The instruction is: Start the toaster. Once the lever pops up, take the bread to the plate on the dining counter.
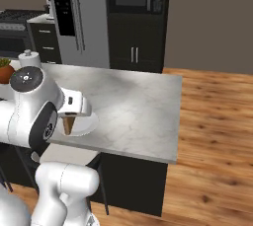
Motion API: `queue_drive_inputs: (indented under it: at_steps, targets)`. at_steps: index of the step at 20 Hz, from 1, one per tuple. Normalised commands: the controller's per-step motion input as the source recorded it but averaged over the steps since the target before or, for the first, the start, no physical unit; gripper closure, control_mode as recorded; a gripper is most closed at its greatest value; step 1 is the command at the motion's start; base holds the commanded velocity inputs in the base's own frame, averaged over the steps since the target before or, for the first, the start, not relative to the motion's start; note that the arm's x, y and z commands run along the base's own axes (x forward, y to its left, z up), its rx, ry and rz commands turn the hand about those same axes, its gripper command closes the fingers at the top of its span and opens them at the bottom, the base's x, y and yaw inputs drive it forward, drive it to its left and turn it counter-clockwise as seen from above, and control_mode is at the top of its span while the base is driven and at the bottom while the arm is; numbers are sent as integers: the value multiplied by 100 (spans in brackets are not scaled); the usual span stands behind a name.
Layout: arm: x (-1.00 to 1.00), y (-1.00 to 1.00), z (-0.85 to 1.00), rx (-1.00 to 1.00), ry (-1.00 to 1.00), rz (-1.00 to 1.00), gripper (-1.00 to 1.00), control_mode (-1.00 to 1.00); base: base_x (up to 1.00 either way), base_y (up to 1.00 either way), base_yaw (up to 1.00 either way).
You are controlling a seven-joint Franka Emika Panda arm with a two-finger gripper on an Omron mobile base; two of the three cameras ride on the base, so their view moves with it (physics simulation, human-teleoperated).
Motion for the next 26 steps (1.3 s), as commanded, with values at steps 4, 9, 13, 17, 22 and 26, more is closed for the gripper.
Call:
queue_drive_inputs:
  at_steps: [4, 9, 13, 17, 22, 26]
  targets:
    - [55, 3, -44, 8, 2, 36, 100, -100, 0, 0, 0]
    - [65, 8, -29, 9, 6, 27, 100, -100, 0, 0, 0]
    - [63, 6, -6, 6, 12, 13, 100, -100, 0, 0, 0]
    - [50, 6, -4, 1, 9, 3, 100, -100, 0, 0, 0]
    - [44, 16, -19, 0, 2, 0, 100, -100, 0, 0, 0]
    - [43, 24, -31, 0, 0, 0, 100, -100, 0, 0, 0]
